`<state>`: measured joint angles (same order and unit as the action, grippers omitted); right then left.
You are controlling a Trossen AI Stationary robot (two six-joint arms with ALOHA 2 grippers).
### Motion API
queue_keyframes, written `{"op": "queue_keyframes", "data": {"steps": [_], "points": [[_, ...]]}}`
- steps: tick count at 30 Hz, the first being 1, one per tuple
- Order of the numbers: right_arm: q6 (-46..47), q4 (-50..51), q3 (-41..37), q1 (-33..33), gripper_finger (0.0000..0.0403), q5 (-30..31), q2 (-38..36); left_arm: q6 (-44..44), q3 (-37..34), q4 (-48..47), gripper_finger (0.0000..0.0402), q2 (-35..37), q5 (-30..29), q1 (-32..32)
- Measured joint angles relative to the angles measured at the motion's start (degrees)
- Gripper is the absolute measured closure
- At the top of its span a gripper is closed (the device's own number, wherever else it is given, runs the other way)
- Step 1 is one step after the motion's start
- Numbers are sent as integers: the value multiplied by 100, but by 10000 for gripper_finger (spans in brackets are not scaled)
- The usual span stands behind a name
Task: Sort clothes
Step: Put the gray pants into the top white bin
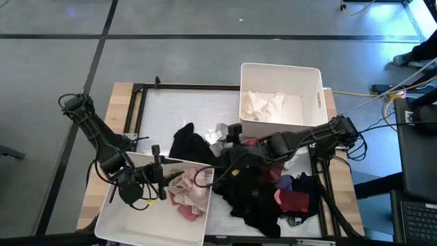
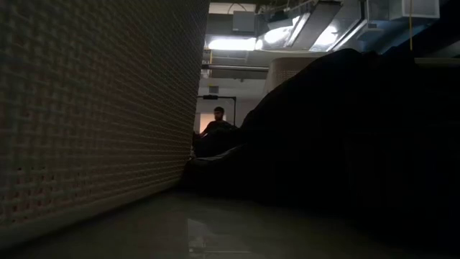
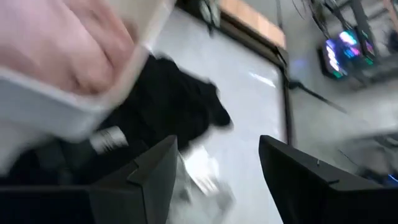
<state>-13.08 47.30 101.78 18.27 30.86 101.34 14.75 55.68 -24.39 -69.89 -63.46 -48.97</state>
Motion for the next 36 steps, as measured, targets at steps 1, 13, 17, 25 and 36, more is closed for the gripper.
{"op": "queue_keyframes", "data": {"steps": [1,13,17,25,36], "points": [[96,227,-17,-40,175,169,0,26,0,-34,245,0,0,-1],[829,-755,-1747,-1191,175,-698,68,50,0,-51,245,0,0,0],[805,-1395,-2296,-1516,175,-1199,55,46,0,-55,245,0,0,0],[803,-2025,-2802,-1760,175,-1600,200,15,0,-54,245,0,0,0],[706,-2519,-2839,-1793,175,-1746,670,25,-2,-61,245,0,1,0]]}}
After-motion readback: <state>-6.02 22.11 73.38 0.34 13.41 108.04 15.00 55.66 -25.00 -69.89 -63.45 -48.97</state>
